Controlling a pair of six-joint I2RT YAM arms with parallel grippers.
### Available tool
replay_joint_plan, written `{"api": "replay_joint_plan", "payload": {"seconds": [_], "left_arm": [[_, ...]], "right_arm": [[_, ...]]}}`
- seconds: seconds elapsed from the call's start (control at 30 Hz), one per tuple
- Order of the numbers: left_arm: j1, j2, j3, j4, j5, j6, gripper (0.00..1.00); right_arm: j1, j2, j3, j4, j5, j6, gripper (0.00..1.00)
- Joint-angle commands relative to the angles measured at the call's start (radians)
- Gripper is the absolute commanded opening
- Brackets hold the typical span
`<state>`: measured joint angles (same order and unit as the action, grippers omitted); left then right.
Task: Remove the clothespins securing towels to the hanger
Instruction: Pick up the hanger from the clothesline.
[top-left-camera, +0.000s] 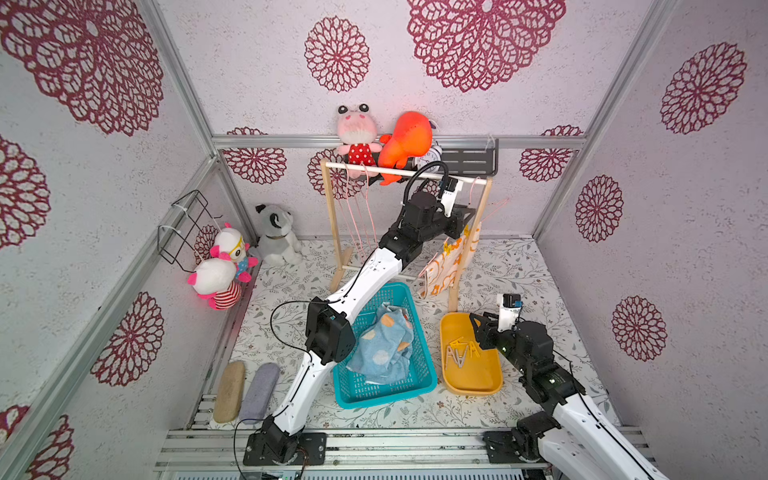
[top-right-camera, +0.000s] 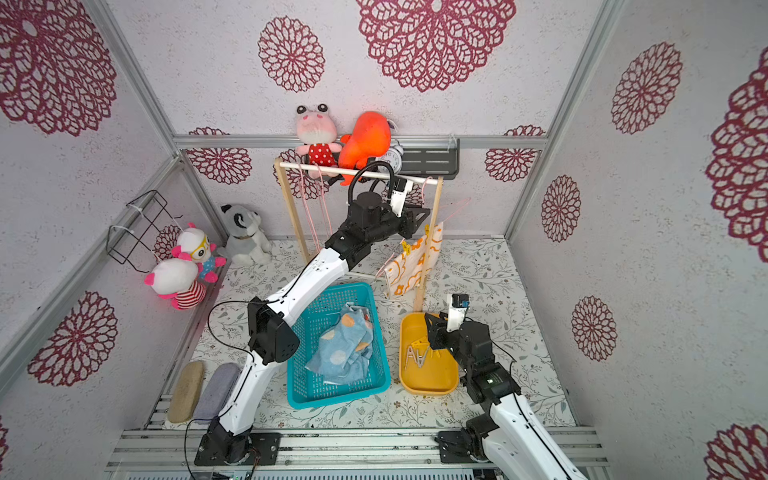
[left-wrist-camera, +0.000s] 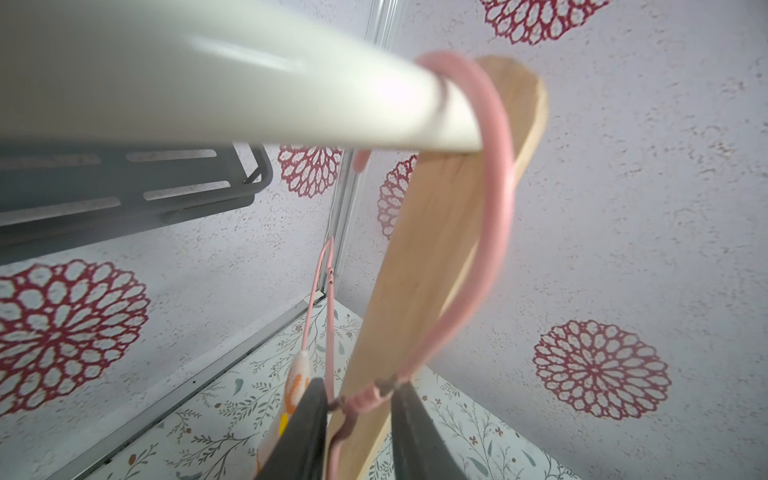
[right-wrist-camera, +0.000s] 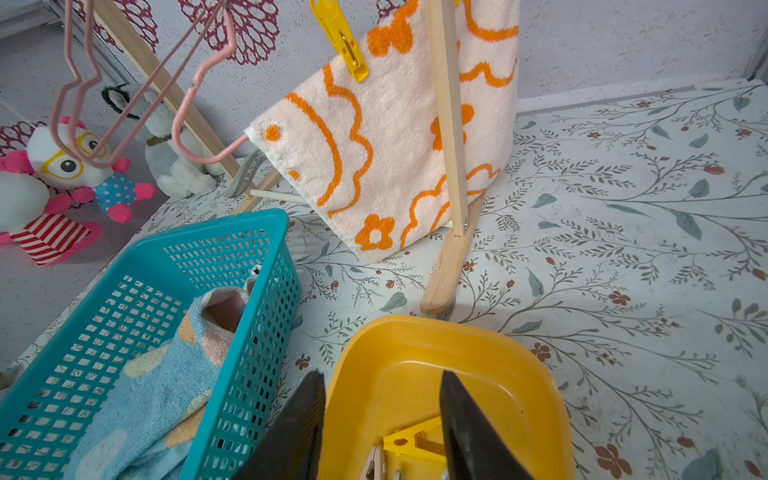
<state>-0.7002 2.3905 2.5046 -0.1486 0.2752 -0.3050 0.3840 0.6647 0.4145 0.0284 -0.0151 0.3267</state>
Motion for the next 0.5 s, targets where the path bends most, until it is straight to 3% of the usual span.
{"api": "replay_joint_plan", "payload": {"seconds": [0.0, 0.47], "left_arm": [[-0.009, 0.013, 0.017, 0.03, -0.006, -0.003, 0.26], [-0.008, -0.047, -0.063, 0.048, -0.074, 0.029, 0.14]], "right_arm": [[-0.006, -0.021, -0.002, 0.022, 0.006, 0.017, 0.46], [-0.008, -0.022, 0.001, 0.013, 0.007, 0.009, 0.45]]}}
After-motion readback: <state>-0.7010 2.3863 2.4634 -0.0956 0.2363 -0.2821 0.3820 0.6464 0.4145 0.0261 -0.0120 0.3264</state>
